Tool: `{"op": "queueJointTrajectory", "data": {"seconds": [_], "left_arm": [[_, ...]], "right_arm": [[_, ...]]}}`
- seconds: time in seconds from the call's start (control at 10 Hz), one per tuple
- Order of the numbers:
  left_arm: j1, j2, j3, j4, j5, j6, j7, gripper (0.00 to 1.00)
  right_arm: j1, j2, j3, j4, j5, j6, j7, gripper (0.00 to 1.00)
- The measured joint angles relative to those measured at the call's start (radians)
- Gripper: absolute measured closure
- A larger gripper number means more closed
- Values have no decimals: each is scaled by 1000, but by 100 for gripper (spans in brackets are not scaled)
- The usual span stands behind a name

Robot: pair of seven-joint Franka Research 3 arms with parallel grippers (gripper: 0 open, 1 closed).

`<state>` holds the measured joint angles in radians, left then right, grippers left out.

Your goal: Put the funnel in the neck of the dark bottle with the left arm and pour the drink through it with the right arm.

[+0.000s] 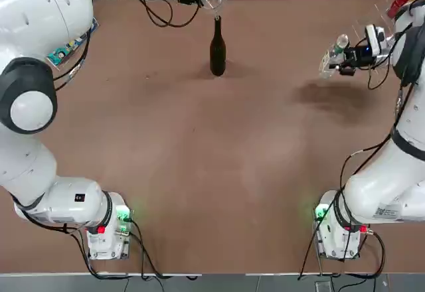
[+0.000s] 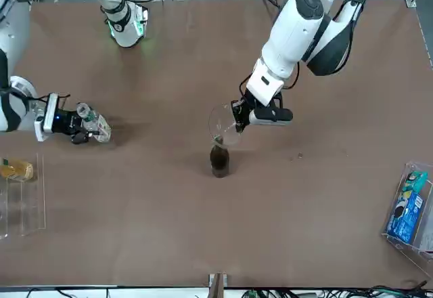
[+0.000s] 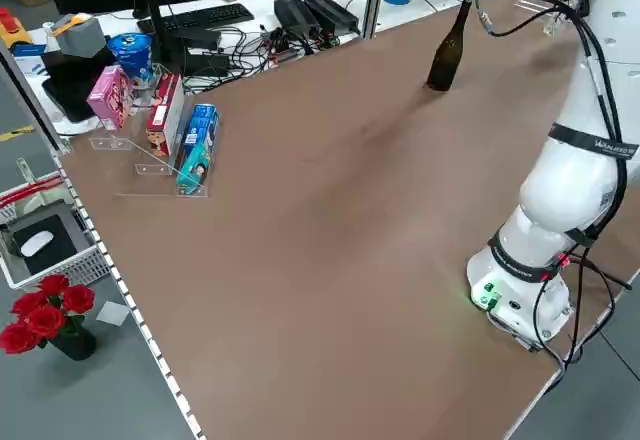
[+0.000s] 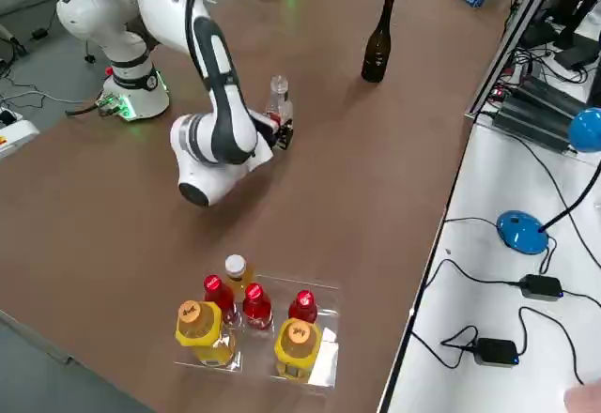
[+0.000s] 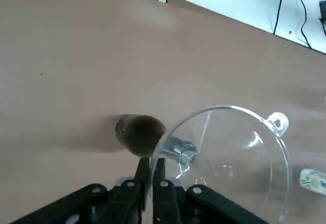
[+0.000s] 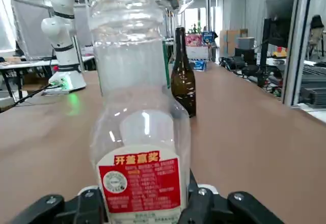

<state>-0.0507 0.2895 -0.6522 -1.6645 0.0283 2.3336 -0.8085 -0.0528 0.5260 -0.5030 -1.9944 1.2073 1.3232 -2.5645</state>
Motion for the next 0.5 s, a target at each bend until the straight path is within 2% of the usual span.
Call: {"op": "queueJointTrajectory", "data": {"seconds": [0.2,0.5], "left_arm": [[0,9,0,7,1,1,0,93],[-1,21,0,16,25,2,0,93]], "right_arm": [[5,-93,0,-3,-58,49,113,48],[9,-162,0,-9,-97,55,205,48]]}}
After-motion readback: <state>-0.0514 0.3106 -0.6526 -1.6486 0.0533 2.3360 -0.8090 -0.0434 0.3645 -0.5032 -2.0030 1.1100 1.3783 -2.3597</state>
